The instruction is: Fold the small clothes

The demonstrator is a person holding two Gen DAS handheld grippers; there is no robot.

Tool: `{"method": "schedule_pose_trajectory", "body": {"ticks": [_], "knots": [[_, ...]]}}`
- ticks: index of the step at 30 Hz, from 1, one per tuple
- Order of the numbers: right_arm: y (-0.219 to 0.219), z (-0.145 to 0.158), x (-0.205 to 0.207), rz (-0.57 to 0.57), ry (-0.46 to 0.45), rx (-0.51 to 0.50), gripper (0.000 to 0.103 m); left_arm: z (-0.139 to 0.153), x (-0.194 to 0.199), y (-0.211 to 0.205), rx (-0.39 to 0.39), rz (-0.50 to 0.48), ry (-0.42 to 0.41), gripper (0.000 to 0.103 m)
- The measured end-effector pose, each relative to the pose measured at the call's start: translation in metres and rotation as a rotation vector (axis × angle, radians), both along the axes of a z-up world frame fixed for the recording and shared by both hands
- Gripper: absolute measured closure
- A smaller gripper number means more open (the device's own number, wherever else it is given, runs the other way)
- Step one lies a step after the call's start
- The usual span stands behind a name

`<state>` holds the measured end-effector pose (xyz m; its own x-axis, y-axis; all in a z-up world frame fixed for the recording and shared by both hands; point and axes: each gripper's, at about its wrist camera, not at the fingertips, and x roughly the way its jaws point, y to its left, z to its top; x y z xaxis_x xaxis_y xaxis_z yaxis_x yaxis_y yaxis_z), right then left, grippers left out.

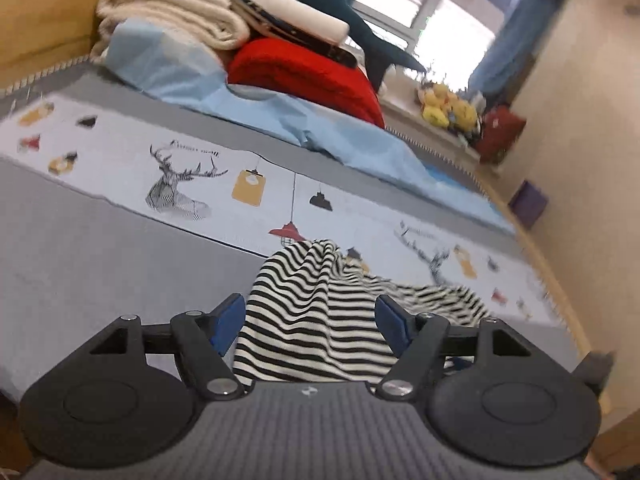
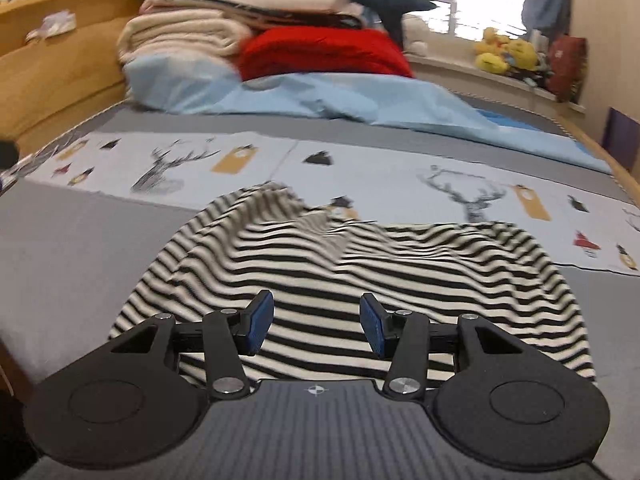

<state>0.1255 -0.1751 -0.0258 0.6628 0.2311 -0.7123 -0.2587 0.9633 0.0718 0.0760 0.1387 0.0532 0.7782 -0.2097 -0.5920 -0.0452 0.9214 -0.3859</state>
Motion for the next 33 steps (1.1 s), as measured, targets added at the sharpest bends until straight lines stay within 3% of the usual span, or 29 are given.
{"method": "schedule_pose_trajectory", "body": {"ticks": [3,5,7,8,13,15,17,19,28,33], "knots": [[0.017,-0.003,0.0,0.035,0.007,0.002,0.055,0.0,0.001,0.012,-0.056,0.03,0.013,0.026],[0.025,-0.004,0.001,0.055,0.015,0.015,0.076,0.0,0.002,0.015,-0.072,0.037,0.018,0.026],[0.035,-0.007,0.003,0.078,0.02,0.019,0.087,0.001,0.002,0.016,-0.073,0.039,0.017,0.026],[0.04,-0.009,0.004,0.088,0.022,0.02,0.087,0.001,0.002,0.016,-0.073,0.037,0.015,0.026],[0.065,-0.019,0.006,0.17,0.036,0.017,0.087,0.0,0.004,0.021,-0.088,0.044,0.024,0.024],[0.078,-0.024,0.004,0.235,0.043,0.007,0.082,-0.003,0.007,0.026,-0.11,0.053,0.035,0.024],[0.093,-0.03,0.0,0.3,0.042,-0.024,0.064,-0.006,0.01,0.032,-0.134,0.064,0.047,0.024],[0.106,-0.037,-0.004,0.348,0.041,-0.071,0.058,-0.009,0.012,0.037,-0.154,0.078,0.061,0.024],[0.141,-0.055,-0.012,0.482,0.018,-0.173,0.056,-0.019,0.019,0.058,-0.246,0.143,0.11,0.023],[0.152,-0.055,-0.014,0.54,-0.034,-0.176,0.056,-0.02,0.02,0.059,-0.251,0.152,0.124,0.023]]}}
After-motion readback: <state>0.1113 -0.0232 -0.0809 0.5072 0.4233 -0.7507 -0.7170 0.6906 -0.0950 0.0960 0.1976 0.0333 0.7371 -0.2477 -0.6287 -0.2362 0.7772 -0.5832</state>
